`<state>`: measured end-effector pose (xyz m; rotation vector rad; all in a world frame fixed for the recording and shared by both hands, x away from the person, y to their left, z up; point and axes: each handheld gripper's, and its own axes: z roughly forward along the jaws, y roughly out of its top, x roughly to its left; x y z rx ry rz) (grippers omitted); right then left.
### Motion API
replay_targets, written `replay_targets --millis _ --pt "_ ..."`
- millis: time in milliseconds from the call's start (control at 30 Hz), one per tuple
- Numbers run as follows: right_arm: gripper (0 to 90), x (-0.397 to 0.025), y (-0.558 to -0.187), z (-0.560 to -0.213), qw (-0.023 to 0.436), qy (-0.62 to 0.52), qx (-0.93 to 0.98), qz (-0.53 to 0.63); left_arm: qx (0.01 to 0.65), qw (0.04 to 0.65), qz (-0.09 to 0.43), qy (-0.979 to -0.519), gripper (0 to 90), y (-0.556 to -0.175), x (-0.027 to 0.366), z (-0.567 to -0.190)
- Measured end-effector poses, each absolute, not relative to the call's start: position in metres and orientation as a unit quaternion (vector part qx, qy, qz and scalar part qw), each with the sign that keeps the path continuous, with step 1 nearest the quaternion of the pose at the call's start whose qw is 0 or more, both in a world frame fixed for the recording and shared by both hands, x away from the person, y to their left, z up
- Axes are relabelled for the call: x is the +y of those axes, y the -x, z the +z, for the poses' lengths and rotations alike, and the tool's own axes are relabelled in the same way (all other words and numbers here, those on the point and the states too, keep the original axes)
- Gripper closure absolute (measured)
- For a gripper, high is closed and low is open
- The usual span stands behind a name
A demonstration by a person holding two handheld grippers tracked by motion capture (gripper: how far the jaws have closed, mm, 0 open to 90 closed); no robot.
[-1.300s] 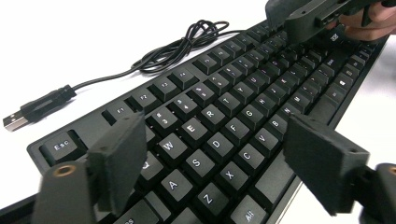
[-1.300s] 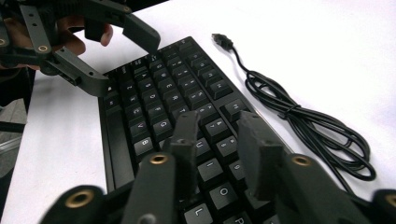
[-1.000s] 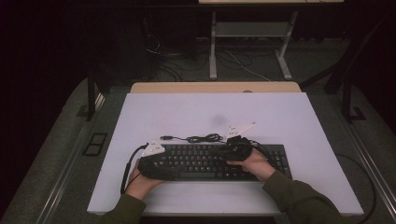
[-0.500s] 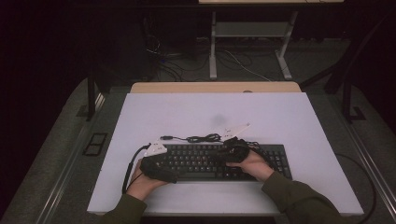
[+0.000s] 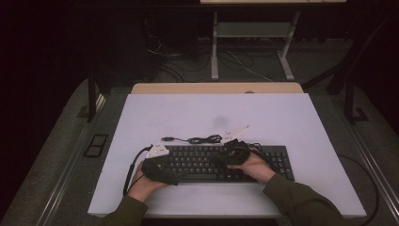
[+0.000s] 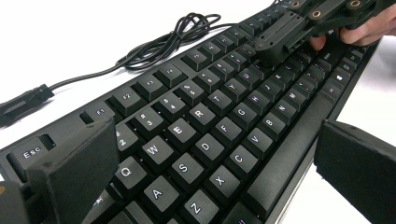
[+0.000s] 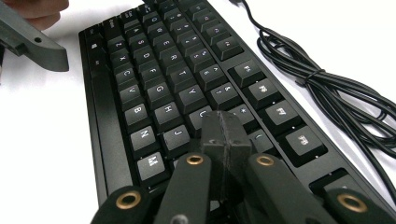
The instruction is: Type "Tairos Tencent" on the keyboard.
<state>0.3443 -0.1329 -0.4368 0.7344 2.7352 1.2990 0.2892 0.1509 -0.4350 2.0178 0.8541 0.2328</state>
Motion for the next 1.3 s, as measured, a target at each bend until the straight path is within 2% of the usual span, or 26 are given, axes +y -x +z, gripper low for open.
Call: replay_targets --millis 1300 --pt "89.4 -0.1322 -0.343 -0.4358 0.014 -0.235 0.878 0.417 0.343 0.452 0.097 -0.818 0.0 -0.289 0.1516 -0.4341"
